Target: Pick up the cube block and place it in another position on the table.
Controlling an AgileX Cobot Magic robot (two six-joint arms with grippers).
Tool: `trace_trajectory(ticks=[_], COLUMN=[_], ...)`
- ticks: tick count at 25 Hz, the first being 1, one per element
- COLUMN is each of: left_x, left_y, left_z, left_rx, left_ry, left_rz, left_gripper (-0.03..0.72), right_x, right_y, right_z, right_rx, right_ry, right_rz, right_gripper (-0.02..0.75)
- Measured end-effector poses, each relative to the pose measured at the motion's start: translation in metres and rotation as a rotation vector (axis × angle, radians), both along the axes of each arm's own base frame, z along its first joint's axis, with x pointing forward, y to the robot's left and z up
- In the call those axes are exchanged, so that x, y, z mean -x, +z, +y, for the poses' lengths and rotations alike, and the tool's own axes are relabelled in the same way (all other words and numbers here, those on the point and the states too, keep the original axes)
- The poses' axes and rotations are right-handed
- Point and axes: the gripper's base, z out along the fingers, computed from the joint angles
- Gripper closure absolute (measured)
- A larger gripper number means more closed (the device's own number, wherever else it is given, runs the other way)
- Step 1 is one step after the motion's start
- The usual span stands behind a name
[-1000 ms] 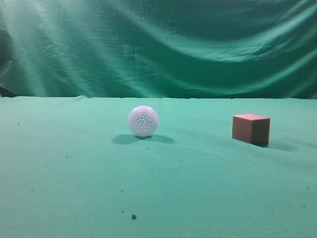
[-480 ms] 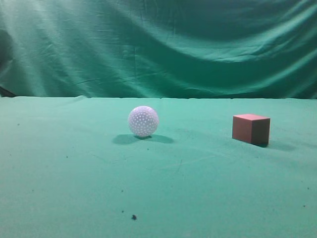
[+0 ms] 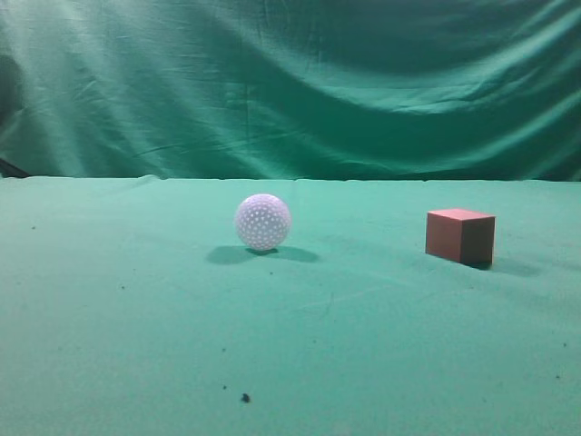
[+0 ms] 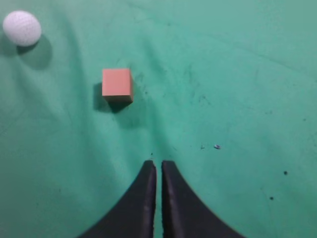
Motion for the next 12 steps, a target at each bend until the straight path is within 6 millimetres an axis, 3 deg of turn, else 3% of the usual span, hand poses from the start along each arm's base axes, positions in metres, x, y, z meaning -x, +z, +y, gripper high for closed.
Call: trace_trajectory(ticks=[1,3,5,9,12], left_x=[0.0,0.0,0.0,0.0,0.0], left_y=[0.0,0.0,0.0,0.0,0.0], left_z=[0.0,0.0,0.0,0.0,0.0], left_rx=[0.0,0.0,0.0,0.0,0.0], left_ry=[0.0,0.0,0.0,0.0,0.0], left_rz=[0.0,0.0,0.0,0.0,0.0], left_gripper=[0.426,0.426,0.426,0.426,0.426], right_x=[-0.005,-0.016,-0.027,-0.049,-0.063], right_y=[-0.001,-0.007,-0.012,-0.028,-0.039], right_z=[0.006,0.019,0.029,0.043,0.053], right_rx=[0.012,0.031,0.042,0.04,0.048], right_ry=[0.025,0.07,0.092,0.089,0.093], right_rz=[0.012,0.047,0.073,0.155,0.203], right_gripper=[0.738,0.65,0.545,0.256,0.127])
